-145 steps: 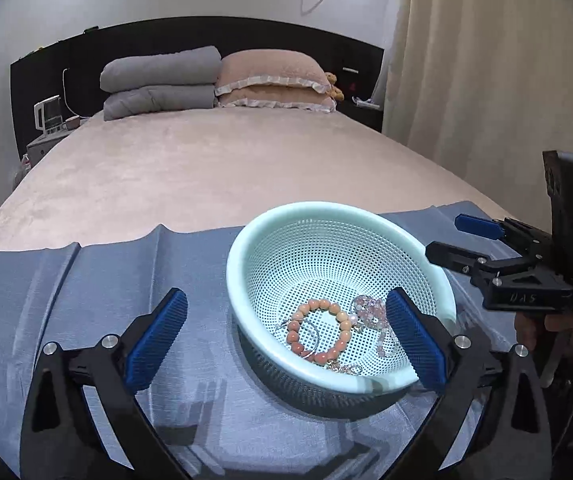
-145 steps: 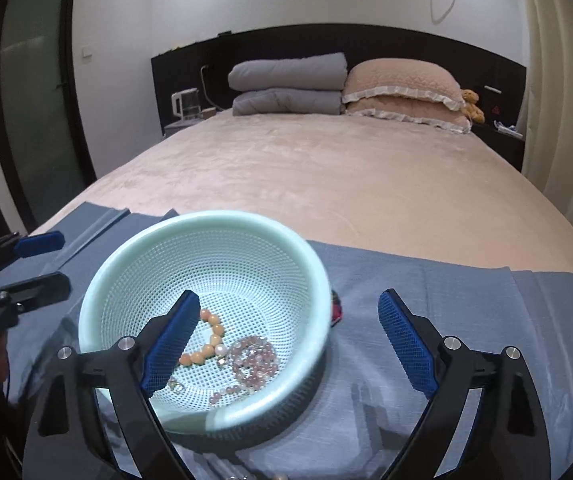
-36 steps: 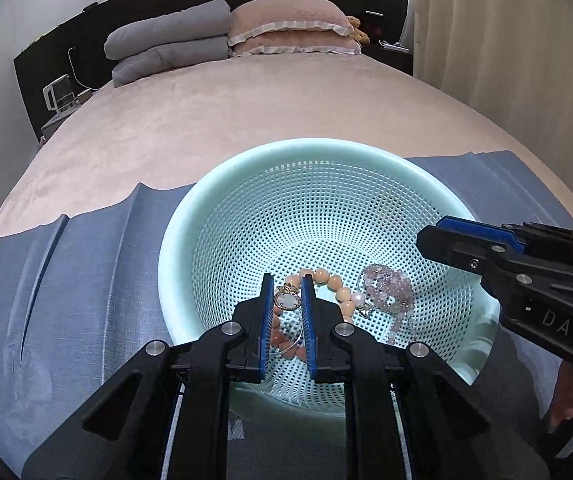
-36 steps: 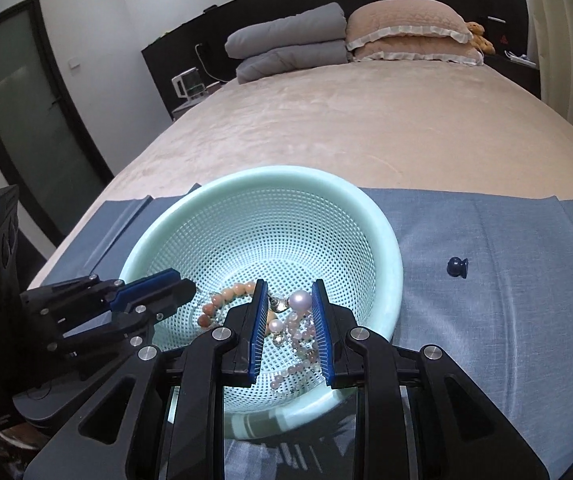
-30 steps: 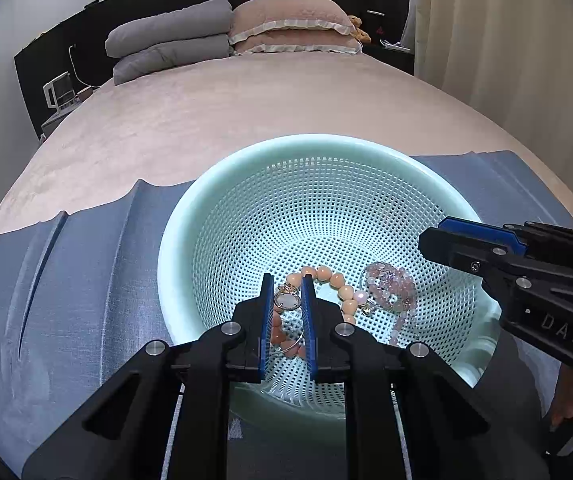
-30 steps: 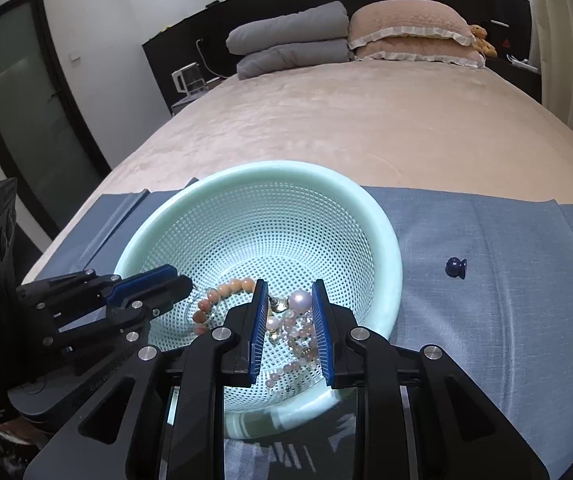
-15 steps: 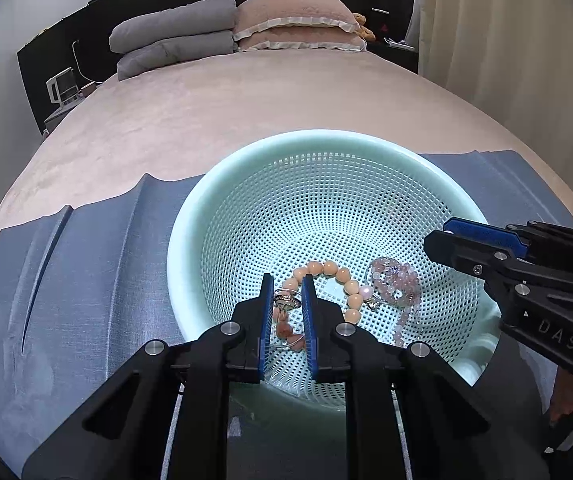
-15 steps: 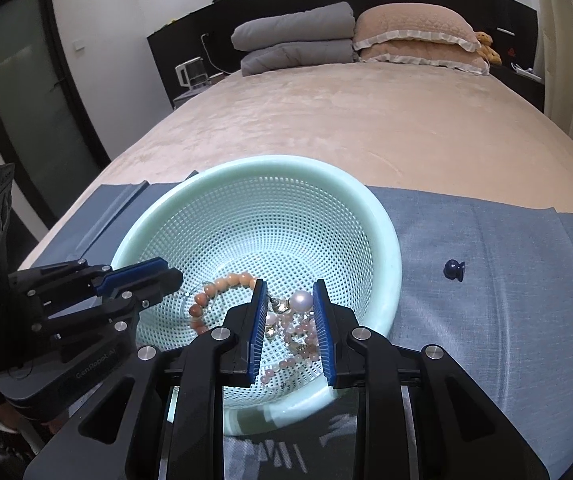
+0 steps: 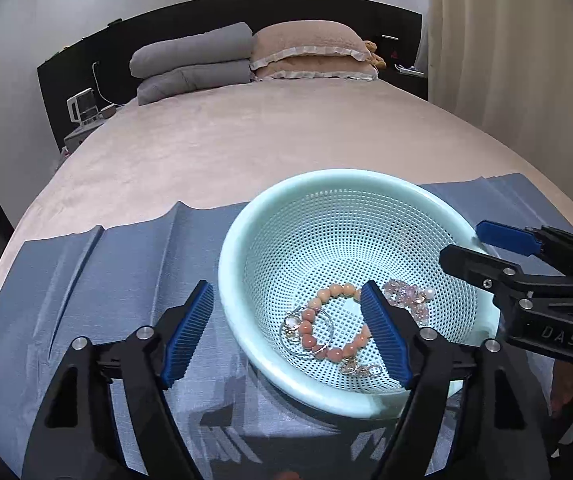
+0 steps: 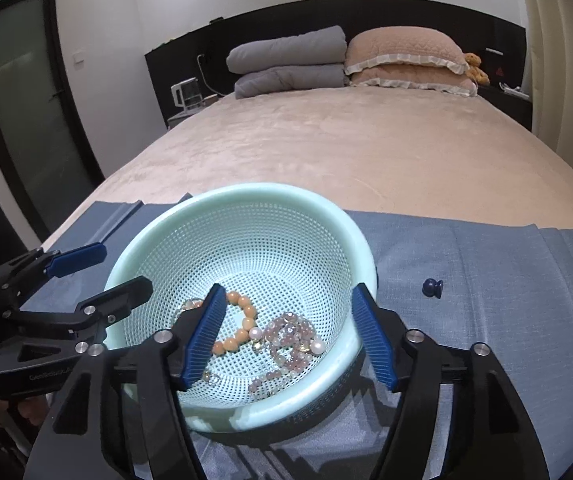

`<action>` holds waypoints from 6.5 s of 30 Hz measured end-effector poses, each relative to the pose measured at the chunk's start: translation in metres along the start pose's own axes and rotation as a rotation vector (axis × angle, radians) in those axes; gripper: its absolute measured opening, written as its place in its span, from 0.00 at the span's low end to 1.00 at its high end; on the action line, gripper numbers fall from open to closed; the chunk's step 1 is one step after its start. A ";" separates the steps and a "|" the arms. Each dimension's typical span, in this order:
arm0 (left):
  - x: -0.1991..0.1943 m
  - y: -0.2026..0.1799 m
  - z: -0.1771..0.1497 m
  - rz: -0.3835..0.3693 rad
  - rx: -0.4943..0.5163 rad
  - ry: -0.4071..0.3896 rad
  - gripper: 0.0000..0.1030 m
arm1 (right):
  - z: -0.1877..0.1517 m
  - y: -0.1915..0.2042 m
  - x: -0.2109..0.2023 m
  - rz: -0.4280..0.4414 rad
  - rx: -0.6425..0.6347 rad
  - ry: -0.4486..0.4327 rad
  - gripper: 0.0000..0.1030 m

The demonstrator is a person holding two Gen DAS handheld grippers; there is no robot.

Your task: Organize jewelry

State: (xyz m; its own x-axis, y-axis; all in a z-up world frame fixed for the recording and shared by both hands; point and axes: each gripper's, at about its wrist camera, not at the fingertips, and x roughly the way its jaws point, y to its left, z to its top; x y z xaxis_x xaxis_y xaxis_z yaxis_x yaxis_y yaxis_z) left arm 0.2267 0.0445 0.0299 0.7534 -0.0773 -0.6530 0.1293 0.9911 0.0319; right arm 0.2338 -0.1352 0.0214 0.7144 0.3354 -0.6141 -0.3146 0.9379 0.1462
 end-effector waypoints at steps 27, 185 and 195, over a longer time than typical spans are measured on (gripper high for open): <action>-0.013 0.002 -0.017 0.066 -0.031 -0.014 0.94 | -0.008 -0.002 -0.012 -0.037 0.004 -0.021 0.83; -0.194 -0.041 -0.164 -0.043 0.036 -0.151 0.94 | -0.159 0.018 -0.209 0.004 -0.178 -0.136 0.84; -0.192 -0.046 -0.166 0.007 0.037 -0.157 0.94 | -0.160 0.012 -0.208 -0.023 -0.154 -0.144 0.84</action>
State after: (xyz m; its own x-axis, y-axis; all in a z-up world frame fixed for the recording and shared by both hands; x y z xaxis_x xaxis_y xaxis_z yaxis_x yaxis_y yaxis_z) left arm -0.0309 0.0315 0.0280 0.8452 -0.0897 -0.5268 0.1457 0.9872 0.0657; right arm -0.0189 -0.2082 0.0265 0.8012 0.3334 -0.4968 -0.3807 0.9247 0.0066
